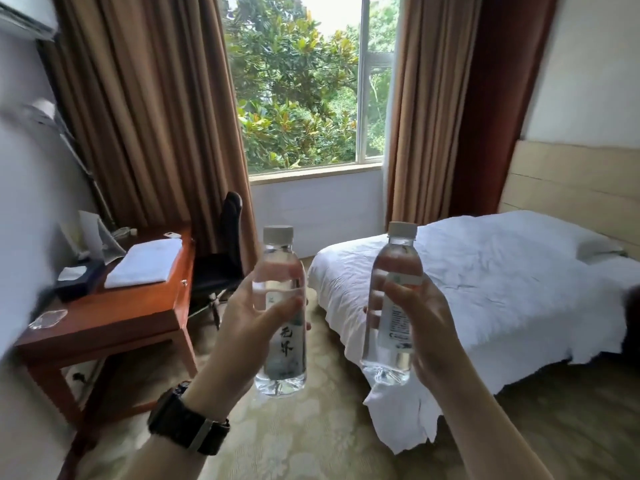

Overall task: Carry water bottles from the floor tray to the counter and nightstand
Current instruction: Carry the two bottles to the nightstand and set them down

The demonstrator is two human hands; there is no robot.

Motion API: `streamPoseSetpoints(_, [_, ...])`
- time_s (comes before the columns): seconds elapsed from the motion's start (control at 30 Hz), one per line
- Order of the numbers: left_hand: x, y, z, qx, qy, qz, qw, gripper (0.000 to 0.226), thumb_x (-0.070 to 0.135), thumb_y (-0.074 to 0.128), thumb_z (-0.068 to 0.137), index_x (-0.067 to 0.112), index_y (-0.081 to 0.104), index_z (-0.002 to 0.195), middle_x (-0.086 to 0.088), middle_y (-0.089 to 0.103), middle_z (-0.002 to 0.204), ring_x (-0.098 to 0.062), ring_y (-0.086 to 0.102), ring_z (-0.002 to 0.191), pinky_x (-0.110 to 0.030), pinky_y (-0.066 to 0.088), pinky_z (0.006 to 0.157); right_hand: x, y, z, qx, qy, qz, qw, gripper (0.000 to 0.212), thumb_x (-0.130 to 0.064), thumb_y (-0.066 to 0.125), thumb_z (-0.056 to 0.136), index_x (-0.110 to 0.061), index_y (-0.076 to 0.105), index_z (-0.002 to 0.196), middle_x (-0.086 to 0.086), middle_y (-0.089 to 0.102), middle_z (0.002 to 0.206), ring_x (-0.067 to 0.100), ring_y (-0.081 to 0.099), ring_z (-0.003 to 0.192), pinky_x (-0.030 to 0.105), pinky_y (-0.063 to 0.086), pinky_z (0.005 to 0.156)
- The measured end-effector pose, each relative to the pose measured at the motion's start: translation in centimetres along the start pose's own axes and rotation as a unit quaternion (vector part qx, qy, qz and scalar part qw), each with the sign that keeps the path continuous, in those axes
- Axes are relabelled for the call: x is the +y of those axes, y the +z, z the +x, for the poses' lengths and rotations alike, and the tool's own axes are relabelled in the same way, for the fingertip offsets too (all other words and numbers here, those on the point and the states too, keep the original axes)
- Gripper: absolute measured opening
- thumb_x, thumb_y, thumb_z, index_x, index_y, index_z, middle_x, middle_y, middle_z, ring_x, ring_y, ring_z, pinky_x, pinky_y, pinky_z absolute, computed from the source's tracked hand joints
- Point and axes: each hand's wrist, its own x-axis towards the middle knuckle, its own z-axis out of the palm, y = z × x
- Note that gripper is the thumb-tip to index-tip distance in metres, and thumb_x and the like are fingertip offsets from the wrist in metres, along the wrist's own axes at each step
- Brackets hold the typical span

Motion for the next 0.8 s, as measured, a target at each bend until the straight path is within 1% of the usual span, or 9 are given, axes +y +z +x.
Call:
streamPoseSetpoints(0.13, [-2.2, 8.1, 6.7, -0.091, 0.008, -0.061, 0.994, 0.033, 0.035, 0.077, 0.057, 0.027, 0.072, 0.089, -0.009, 0.072, 0.082, -0.027, 0.071, 0.07, -0.033, 0.058, 0.061, -0.7, -7.4, 3.0, 0.093, -0.014, -0.051, 0.994, 0.054, -0.053, 0.068, 0.061, -0.024, 0.064, 0.107, -0.001, 0.072, 0.086, 0.019, 0.073, 0.078, 0.023, 0.056, 0.064])
streamPoseSetpoints(0.27, [-4.6, 17.7, 11.3, -0.202, -0.011, -0.097, 0.974, 0.044, 0.035, 0.076, 0.059, 0.021, 0.069, 0.1, -0.014, 0.071, 0.086, -0.031, 0.07, 0.069, -0.04, 0.057, 0.063, -2.4, -15.8, 3.5, 0.202, -0.038, -0.096, 0.974, 0.038, -0.05, 0.068, 0.065, -0.034, 0.068, 0.1, 0.001, 0.074, 0.093, 0.023, 0.073, 0.085, 0.032, 0.058, 0.07])
streamPoseSetpoints(0.33, [-6.1, 22.4, 13.4, -0.263, -0.019, -0.107, 0.959, 0.052, 0.034, 0.075, 0.061, 0.016, 0.065, 0.109, -0.014, 0.071, 0.087, -0.033, 0.07, 0.07, -0.041, 0.058, 0.065, -2.9, -19.7, 3.5, 0.255, -0.05, -0.119, 0.958, 0.046, -0.051, 0.067, 0.065, -0.036, 0.066, 0.108, 0.001, 0.073, 0.106, 0.025, 0.071, 0.097, 0.041, 0.057, 0.082])
streamPoseSetpoints(0.4, [-7.7, 27.0, 15.1, -0.314, -0.026, -0.117, 0.942, 0.054, 0.033, 0.074, 0.064, 0.013, 0.062, 0.112, -0.015, 0.071, 0.087, -0.032, 0.071, 0.069, -0.038, 0.059, 0.064, -3.2, -23.5, 3.5, 0.302, -0.055, -0.137, 0.942, 0.052, -0.049, 0.067, 0.064, -0.031, 0.064, 0.113, 0.001, 0.073, 0.103, 0.024, 0.072, 0.096, 0.038, 0.058, 0.079])
streamPoseSetpoints(0.47, [-9.4, 31.3, 16.8, -0.346, -0.04, -0.128, 0.929, 0.054, 0.036, 0.074, 0.065, 0.013, 0.061, 0.112, -0.016, 0.071, 0.088, -0.033, 0.072, 0.07, -0.038, 0.059, 0.065, -3.2, -27.0, 3.8, 0.347, -0.051, -0.148, 0.925, 0.049, -0.041, 0.069, 0.066, -0.023, 0.063, 0.111, 0.002, 0.074, 0.091, 0.019, 0.073, 0.081, 0.025, 0.057, 0.064])
streamPoseSetpoints(0.53, [-11.3, 35.3, 18.8, -0.374, -0.05, -0.136, 0.916, 0.05, 0.037, 0.073, 0.065, 0.016, 0.063, 0.109, -0.016, 0.072, 0.087, -0.035, 0.072, 0.07, -0.038, 0.059, 0.066, -2.8, -30.4, 4.9, 0.385, -0.045, -0.166, 0.907, 0.04, -0.037, 0.066, 0.07, -0.025, 0.063, 0.107, 0.008, 0.072, 0.091, 0.019, 0.073, 0.077, 0.021, 0.056, 0.061])
streamPoseSetpoints(0.63, [-13.7, 40.9, 22.8, -0.398, -0.055, -0.147, 0.904, 0.044, 0.035, 0.074, 0.063, 0.02, 0.066, 0.104, -0.015, 0.072, 0.084, -0.034, 0.072, 0.068, -0.035, 0.058, 0.063, -2.2, -35.2, 8.7, 0.424, -0.052, -0.186, 0.885, 0.041, -0.05, 0.066, 0.064, -0.035, 0.066, 0.102, 0.012, 0.07, 0.096, 0.028, 0.071, 0.086, 0.036, 0.058, 0.071])
streamPoseSetpoints(0.7, [-15.1, 44.6, 25.9, -0.418, -0.053, -0.142, 0.896, 0.042, 0.035, 0.073, 0.062, 0.022, 0.067, 0.101, -0.014, 0.073, 0.084, -0.033, 0.072, 0.067, -0.033, 0.059, 0.062, -1.5, -38.5, 11.8, 0.447, -0.054, -0.199, 0.87, 0.047, -0.053, 0.065, 0.063, -0.032, 0.065, 0.105, 0.012, 0.07, 0.097, 0.032, 0.07, 0.091, 0.044, 0.058, 0.08])
streamPoseSetpoints(0.8, [-16.4, 51.0, 31.2, -0.449, -0.052, -0.153, 0.879, 0.039, 0.034, 0.072, 0.062, 0.023, 0.068, 0.099, -0.014, 0.072, 0.083, -0.034, 0.071, 0.069, -0.038, 0.059, 0.065, -1.2, -43.6, 16.7, 0.472, -0.047, -0.214, 0.854, 0.058, -0.056, 0.064, 0.063, -0.025, 0.062, 0.113, 0.013, 0.069, 0.103, 0.035, 0.068, 0.096, 0.042, 0.057, 0.079])
